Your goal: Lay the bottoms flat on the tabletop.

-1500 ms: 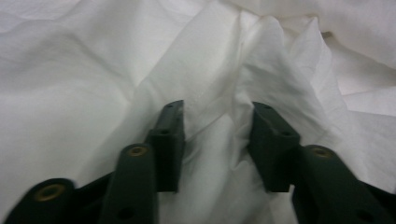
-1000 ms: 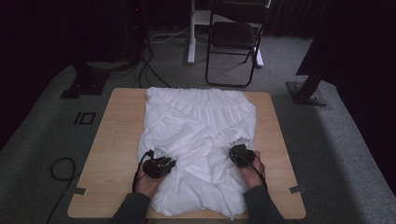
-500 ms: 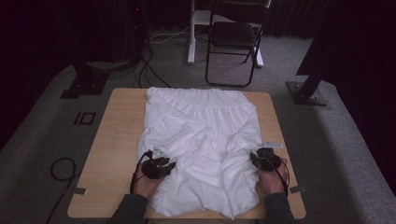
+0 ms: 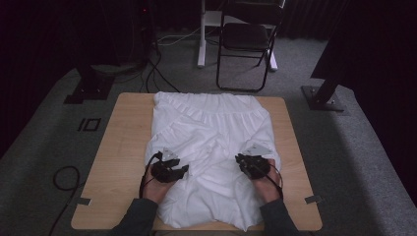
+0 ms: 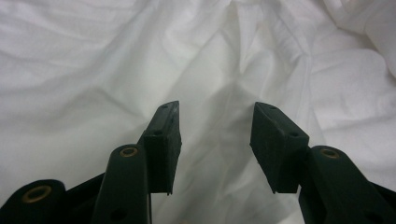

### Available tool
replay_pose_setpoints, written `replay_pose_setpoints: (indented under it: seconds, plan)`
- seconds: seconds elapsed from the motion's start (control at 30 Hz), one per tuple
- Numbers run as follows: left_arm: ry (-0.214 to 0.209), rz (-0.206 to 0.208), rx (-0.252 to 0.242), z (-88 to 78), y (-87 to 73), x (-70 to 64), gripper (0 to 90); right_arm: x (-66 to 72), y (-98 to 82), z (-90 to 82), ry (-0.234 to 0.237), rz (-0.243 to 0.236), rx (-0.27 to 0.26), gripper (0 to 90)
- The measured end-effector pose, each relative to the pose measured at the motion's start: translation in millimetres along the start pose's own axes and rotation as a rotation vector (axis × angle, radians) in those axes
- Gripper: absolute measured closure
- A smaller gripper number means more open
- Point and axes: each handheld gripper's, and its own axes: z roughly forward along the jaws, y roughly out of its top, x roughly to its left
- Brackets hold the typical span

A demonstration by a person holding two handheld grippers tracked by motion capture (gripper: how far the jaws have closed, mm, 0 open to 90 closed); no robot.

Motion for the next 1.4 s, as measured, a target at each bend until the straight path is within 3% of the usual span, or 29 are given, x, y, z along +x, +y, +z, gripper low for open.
replay_pose_setpoints:
  seconds: [0.13, 0.23, 0.37, 0.57, 0.73, 0.8, 1.07, 1.17, 1.23, 1.3, 1.4]
  plan:
    - [-0.003, 0.024, -0.008, 5.7, 9.1, -4.9, 50.0, 13.8, -7.1, 30.2, -0.002, -0.018, 0.070, 80.1]
    - [-0.013, 0.041, -0.001, 14.1, 13.3, -10.0, 47.8, 15.1, -14.9, 47.4, -0.026, -0.021, 0.130, 77.3]
    - [-0.017, 0.051, 0.039, 27.8, 9.8, -15.8, 47.9, 9.3, -25.1, 51.6, -0.061, 0.001, 0.173, 76.8]
    - [-0.022, 0.036, 0.061, 34.4, 0.3, -16.4, 53.7, -10.9, -39.1, 36.9, -0.092, 0.070, 0.182, 76.2]
    - [-0.007, 0.036, 0.071, 34.7, -3.4, -14.3, 62.1, -29.9, -52.9, 21.5, -0.145, 0.124, 0.184, 76.2]
    - [0.000, 0.038, 0.065, 34.1, -5.8, -13.1, 66.7, -37.6, -59.1, 15.5, -0.187, 0.143, 0.199, 76.5]
    - [0.018, 0.019, 0.054, 25.8, -13.8, -6.2, 79.3, -65.2, -81.8, -9.9, -0.254, 0.245, 0.194, 76.6]
    - [0.024, 0.018, 0.053, 22.3, -16.0, -3.7, 80.0, -73.7, -88.0, -18.2, -0.300, 0.272, 0.204, 77.0]
    - [0.033, 0.009, 0.059, 20.2, -17.0, -1.9, 79.9, -79.4, -93.1, -22.2, -0.365, 0.274, 0.240, 76.9]
    - [0.029, -0.004, 0.061, 18.5, -17.6, 0.6, 78.2, -86.3, -97.8, -28.5, -0.367, 0.325, 0.237, 76.7]
    - [0.025, -0.012, 0.058, 15.0, -14.7, 0.9, 68.8, -86.8, -97.1, -37.1, -0.350, 0.331, 0.190, 73.5]
